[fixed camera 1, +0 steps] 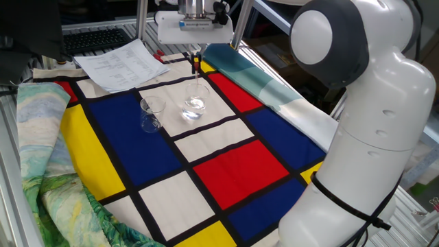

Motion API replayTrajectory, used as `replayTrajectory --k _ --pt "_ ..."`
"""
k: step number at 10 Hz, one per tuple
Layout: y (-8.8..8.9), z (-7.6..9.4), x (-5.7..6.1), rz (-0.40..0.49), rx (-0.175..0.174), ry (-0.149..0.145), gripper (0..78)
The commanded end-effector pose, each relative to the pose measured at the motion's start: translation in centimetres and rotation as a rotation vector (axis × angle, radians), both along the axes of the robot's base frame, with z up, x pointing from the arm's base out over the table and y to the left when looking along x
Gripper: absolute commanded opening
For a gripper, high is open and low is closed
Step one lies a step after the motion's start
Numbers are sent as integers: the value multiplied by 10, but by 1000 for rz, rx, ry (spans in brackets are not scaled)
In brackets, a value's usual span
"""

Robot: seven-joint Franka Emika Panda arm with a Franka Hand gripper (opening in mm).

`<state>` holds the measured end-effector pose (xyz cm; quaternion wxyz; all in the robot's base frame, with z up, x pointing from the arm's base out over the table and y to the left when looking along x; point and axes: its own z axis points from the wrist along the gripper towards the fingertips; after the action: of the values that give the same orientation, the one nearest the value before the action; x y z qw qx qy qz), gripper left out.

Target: Transfer liquid using a dropper

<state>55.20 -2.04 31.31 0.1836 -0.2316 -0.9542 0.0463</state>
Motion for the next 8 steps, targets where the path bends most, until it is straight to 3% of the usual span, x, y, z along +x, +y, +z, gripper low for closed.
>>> replayTrajectory --k 1,2,6,8 --pt "11 8 -1 -26 20 7 13" --pt "20 10 1 -48 48 7 13" --pt "37 8 9 -83 82 5 13" --pt "45 6 10 -116 123 -1 13"
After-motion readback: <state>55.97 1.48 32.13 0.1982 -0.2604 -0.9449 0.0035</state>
